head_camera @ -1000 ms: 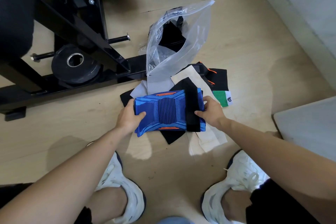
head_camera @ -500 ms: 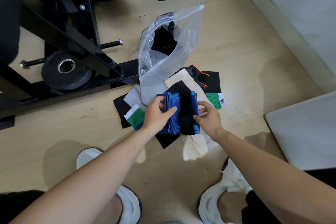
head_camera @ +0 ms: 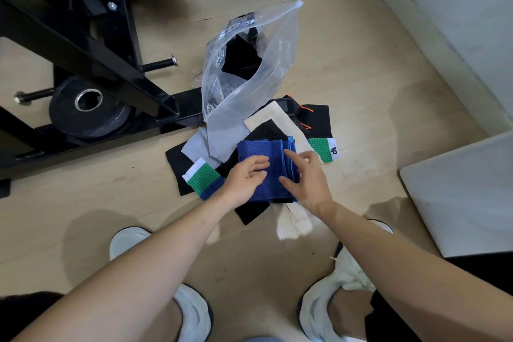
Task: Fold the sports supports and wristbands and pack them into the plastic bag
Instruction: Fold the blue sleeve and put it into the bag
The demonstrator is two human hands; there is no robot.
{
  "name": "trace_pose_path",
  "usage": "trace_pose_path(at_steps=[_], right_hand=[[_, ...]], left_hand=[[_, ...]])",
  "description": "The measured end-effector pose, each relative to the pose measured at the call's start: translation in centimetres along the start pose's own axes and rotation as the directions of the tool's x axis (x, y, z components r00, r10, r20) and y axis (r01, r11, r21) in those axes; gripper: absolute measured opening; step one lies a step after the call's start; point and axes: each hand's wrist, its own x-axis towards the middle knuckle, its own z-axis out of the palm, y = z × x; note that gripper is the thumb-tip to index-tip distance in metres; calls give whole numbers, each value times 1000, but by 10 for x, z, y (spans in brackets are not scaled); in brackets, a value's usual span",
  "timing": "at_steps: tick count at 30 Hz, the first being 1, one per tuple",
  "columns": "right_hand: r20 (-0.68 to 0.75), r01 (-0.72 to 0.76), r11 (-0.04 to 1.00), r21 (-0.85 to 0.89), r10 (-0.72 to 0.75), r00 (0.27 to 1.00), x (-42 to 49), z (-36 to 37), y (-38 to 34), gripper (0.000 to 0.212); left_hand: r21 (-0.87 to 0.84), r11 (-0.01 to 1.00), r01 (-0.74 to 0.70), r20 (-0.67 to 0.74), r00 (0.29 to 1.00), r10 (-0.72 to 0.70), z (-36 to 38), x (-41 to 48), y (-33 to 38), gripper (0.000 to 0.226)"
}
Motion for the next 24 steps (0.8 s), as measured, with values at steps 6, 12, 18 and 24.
trace_pose_path(at_steps=[6, 12, 18, 24], right_hand=[[101, 134, 944, -301, -108, 989, 2, 5, 3, 46], [100, -17, 985, -172, 34, 994, 2, 0, 9, 48], [156, -133, 989, -63, 142, 977, -1, -9, 12, 50], [102, 300, 819, -490, -288, 952, 7, -18, 6, 54]], left_hand=[[283, 952, 113, -413, 911, 14, -16, -1, -15, 30], [140, 938, 318, -202, 936, -288, -6, 12, -32, 66], [176, 957, 229, -261, 949, -179, 1, 11, -19, 46], [340, 932, 127, -413, 910, 26, -20, 7, 2, 32]])
